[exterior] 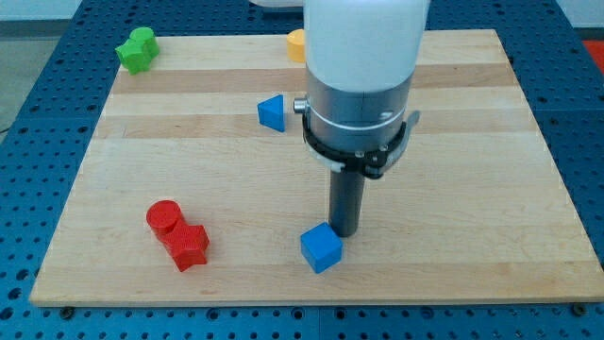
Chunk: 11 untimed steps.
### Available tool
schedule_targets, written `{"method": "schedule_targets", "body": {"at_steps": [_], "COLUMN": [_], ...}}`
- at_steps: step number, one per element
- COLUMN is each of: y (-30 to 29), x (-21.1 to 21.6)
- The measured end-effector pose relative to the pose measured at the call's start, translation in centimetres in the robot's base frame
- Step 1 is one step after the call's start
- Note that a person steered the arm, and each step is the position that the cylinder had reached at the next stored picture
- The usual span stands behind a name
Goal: Move the blue triangle towards the blue cube
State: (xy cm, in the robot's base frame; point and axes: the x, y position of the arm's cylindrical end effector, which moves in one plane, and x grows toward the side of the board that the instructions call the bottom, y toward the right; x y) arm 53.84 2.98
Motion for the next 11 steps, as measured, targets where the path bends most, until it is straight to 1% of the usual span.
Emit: {"method": "schedule_targets", "body": {"at_steps": [1, 2, 3, 4, 5, 6, 7, 9, 11], "y": [0.2, 2.3, 1.2, -2.9, -8.3, -8.6, -8.1, -8.1, -8.1], "x": [-5.6, -12.6, -18.7, -22.5, -22.6, -16.0, -10.7, -13.2, -3.8]}}
